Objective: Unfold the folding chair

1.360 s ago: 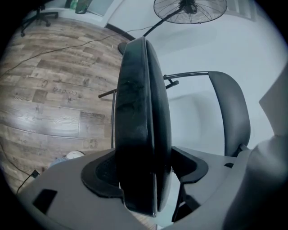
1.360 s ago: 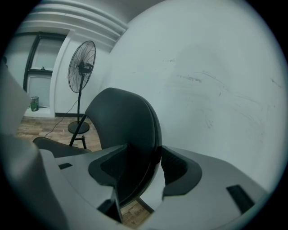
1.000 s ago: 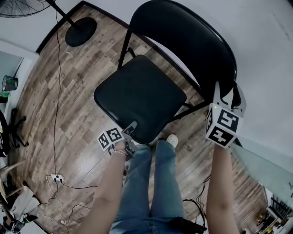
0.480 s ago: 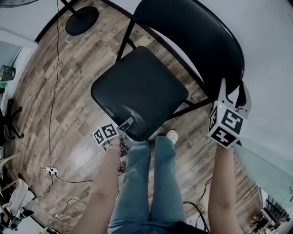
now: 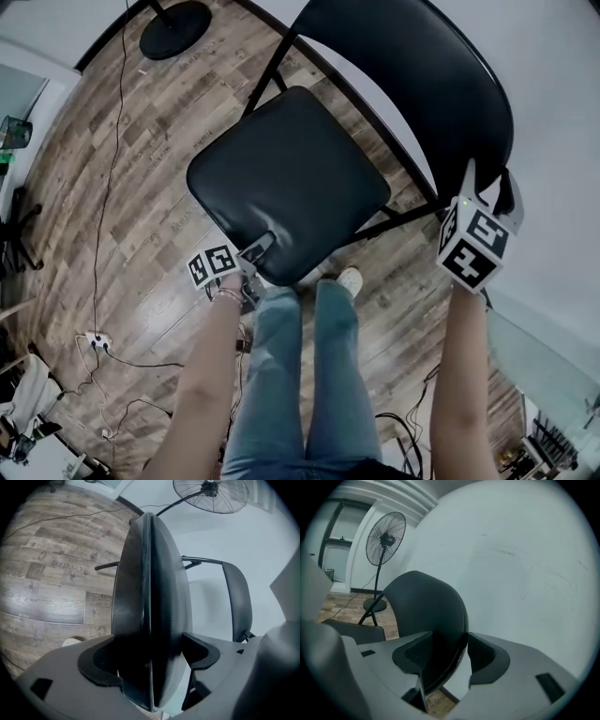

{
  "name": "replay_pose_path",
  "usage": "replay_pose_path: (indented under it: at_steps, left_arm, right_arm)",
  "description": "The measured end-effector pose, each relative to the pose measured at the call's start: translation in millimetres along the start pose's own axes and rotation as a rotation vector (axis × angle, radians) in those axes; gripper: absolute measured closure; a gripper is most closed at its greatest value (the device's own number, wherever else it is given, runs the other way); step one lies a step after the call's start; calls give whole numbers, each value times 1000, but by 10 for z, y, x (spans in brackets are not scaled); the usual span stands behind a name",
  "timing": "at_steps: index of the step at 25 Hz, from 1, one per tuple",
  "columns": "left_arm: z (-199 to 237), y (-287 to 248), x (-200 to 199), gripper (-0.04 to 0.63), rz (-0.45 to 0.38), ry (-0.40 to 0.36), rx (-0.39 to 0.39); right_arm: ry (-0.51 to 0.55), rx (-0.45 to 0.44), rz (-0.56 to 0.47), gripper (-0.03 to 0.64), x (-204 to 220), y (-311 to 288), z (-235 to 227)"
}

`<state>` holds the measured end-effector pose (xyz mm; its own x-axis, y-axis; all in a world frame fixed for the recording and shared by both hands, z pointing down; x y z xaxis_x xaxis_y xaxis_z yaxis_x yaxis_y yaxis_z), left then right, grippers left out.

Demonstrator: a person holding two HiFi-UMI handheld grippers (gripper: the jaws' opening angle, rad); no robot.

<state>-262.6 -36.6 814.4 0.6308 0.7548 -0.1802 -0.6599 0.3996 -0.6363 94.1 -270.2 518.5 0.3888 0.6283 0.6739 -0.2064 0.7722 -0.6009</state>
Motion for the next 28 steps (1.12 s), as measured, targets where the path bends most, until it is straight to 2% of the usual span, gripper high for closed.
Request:
replay_pose_path:
  at_steps: [8,20,28]
  left_arm:
    - [56,-63,15,209,-2,14,4]
    - [243,-27,58,183,26,58,-75]
    - [406,-2,118,175,79,99,-151]
  right_arm:
    - [23,19,-23,402,0,-62,35]
    - [18,66,-18,403,96,196,239]
    - [27,67,-10,403,174,422,428]
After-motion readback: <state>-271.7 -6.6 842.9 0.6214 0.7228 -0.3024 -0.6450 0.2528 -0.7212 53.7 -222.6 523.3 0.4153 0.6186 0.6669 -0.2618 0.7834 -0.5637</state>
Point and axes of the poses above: the fingertips, and each gripper's own axes: y backward along the fingers, z to its left, x out of its underside, the point moved 9 cm from there along y, backward along the fingers, and after that the axes turned 15 degrees about z, right-handed, at the moved point
